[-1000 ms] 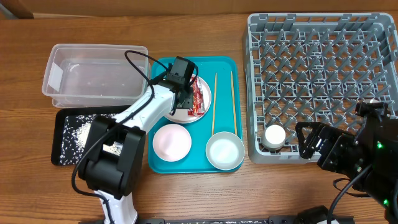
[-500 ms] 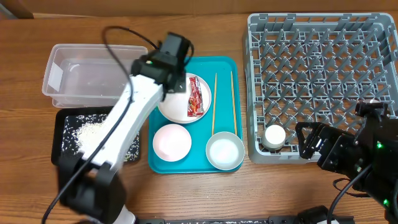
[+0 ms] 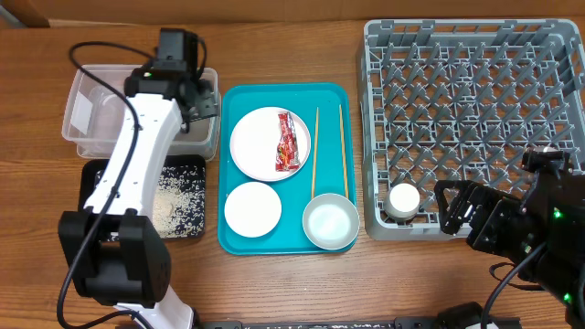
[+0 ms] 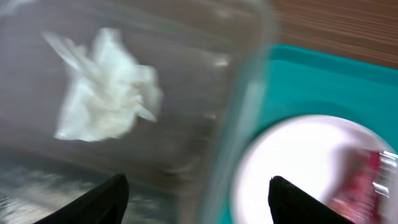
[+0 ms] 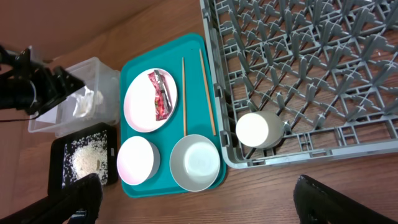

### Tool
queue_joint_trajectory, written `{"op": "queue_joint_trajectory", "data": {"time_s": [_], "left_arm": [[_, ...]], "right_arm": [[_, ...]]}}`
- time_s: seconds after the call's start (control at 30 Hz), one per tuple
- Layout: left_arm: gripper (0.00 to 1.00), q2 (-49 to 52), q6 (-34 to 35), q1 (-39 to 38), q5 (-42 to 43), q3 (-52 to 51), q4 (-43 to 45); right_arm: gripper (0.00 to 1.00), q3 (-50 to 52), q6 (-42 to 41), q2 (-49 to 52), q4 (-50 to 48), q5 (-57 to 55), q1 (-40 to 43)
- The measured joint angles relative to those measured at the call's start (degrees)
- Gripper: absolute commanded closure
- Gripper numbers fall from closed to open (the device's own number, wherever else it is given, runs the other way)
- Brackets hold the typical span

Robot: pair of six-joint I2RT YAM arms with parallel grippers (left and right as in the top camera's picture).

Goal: Sort waste into correct bins and load items into the dishwasher
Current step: 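Pick the white tissue off the plate and drop it in the clear bin, then pick the red wrapper off the plate and drop it in the clear bin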

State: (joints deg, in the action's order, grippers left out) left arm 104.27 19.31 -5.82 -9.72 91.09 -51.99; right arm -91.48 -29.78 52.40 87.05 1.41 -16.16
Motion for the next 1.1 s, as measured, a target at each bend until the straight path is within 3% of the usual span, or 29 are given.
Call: {"op": "queue_joint_trajectory", "data": {"time_s": [0.1, 0.3, 0.5, 0.53, 0.6, 0.7, 0.87, 1.1], "left_arm": [[0.24, 0.0, -1.4, -5.2, 4.9, 0.6, 0.5], [0.24, 2.8, -1.7, -17.5, 6.1, 0.5, 3.7], [0.40, 14.3, 0.7, -20.8, 7.4, -0.2, 5.9], [0.66, 15.9, 1.4, -20.7, 7.6, -0.4, 6.0], [0.96, 18.2, 2.5, -20.7, 8.1, -1.0, 5.6], [0.96, 18.2, 3.0, -20.7, 8.3, -0.9, 4.2], [0.96, 16.3, 3.1, -20.2, 7.4, 3.9, -6.5], [0.96, 1.9, 3.6, -14.7, -4.5, 12.1, -11.5]], "right_arm": [[0.00, 0.0, 0.0, 0.0, 0.3, 0.0, 0.0], [0.00, 0.0, 0.0, 0.0, 1.0, 0.0, 0.0], [0.00, 0.0, 0.0, 0.0, 1.1, 0.0, 0.0], [0.00, 0.0, 0.0, 0.0, 1.0, 0.0, 0.0], [0.00, 0.0, 0.0, 0.0, 1.0, 0.0, 0.0], [0.00, 0.0, 0.0, 0.0, 1.0, 0.0, 0.0], [0.00, 0.0, 0.0, 0.0, 1.1, 0.0, 0.0], [0.00, 0.0, 0.0, 0.0, 1.1, 0.0, 0.0]]}}
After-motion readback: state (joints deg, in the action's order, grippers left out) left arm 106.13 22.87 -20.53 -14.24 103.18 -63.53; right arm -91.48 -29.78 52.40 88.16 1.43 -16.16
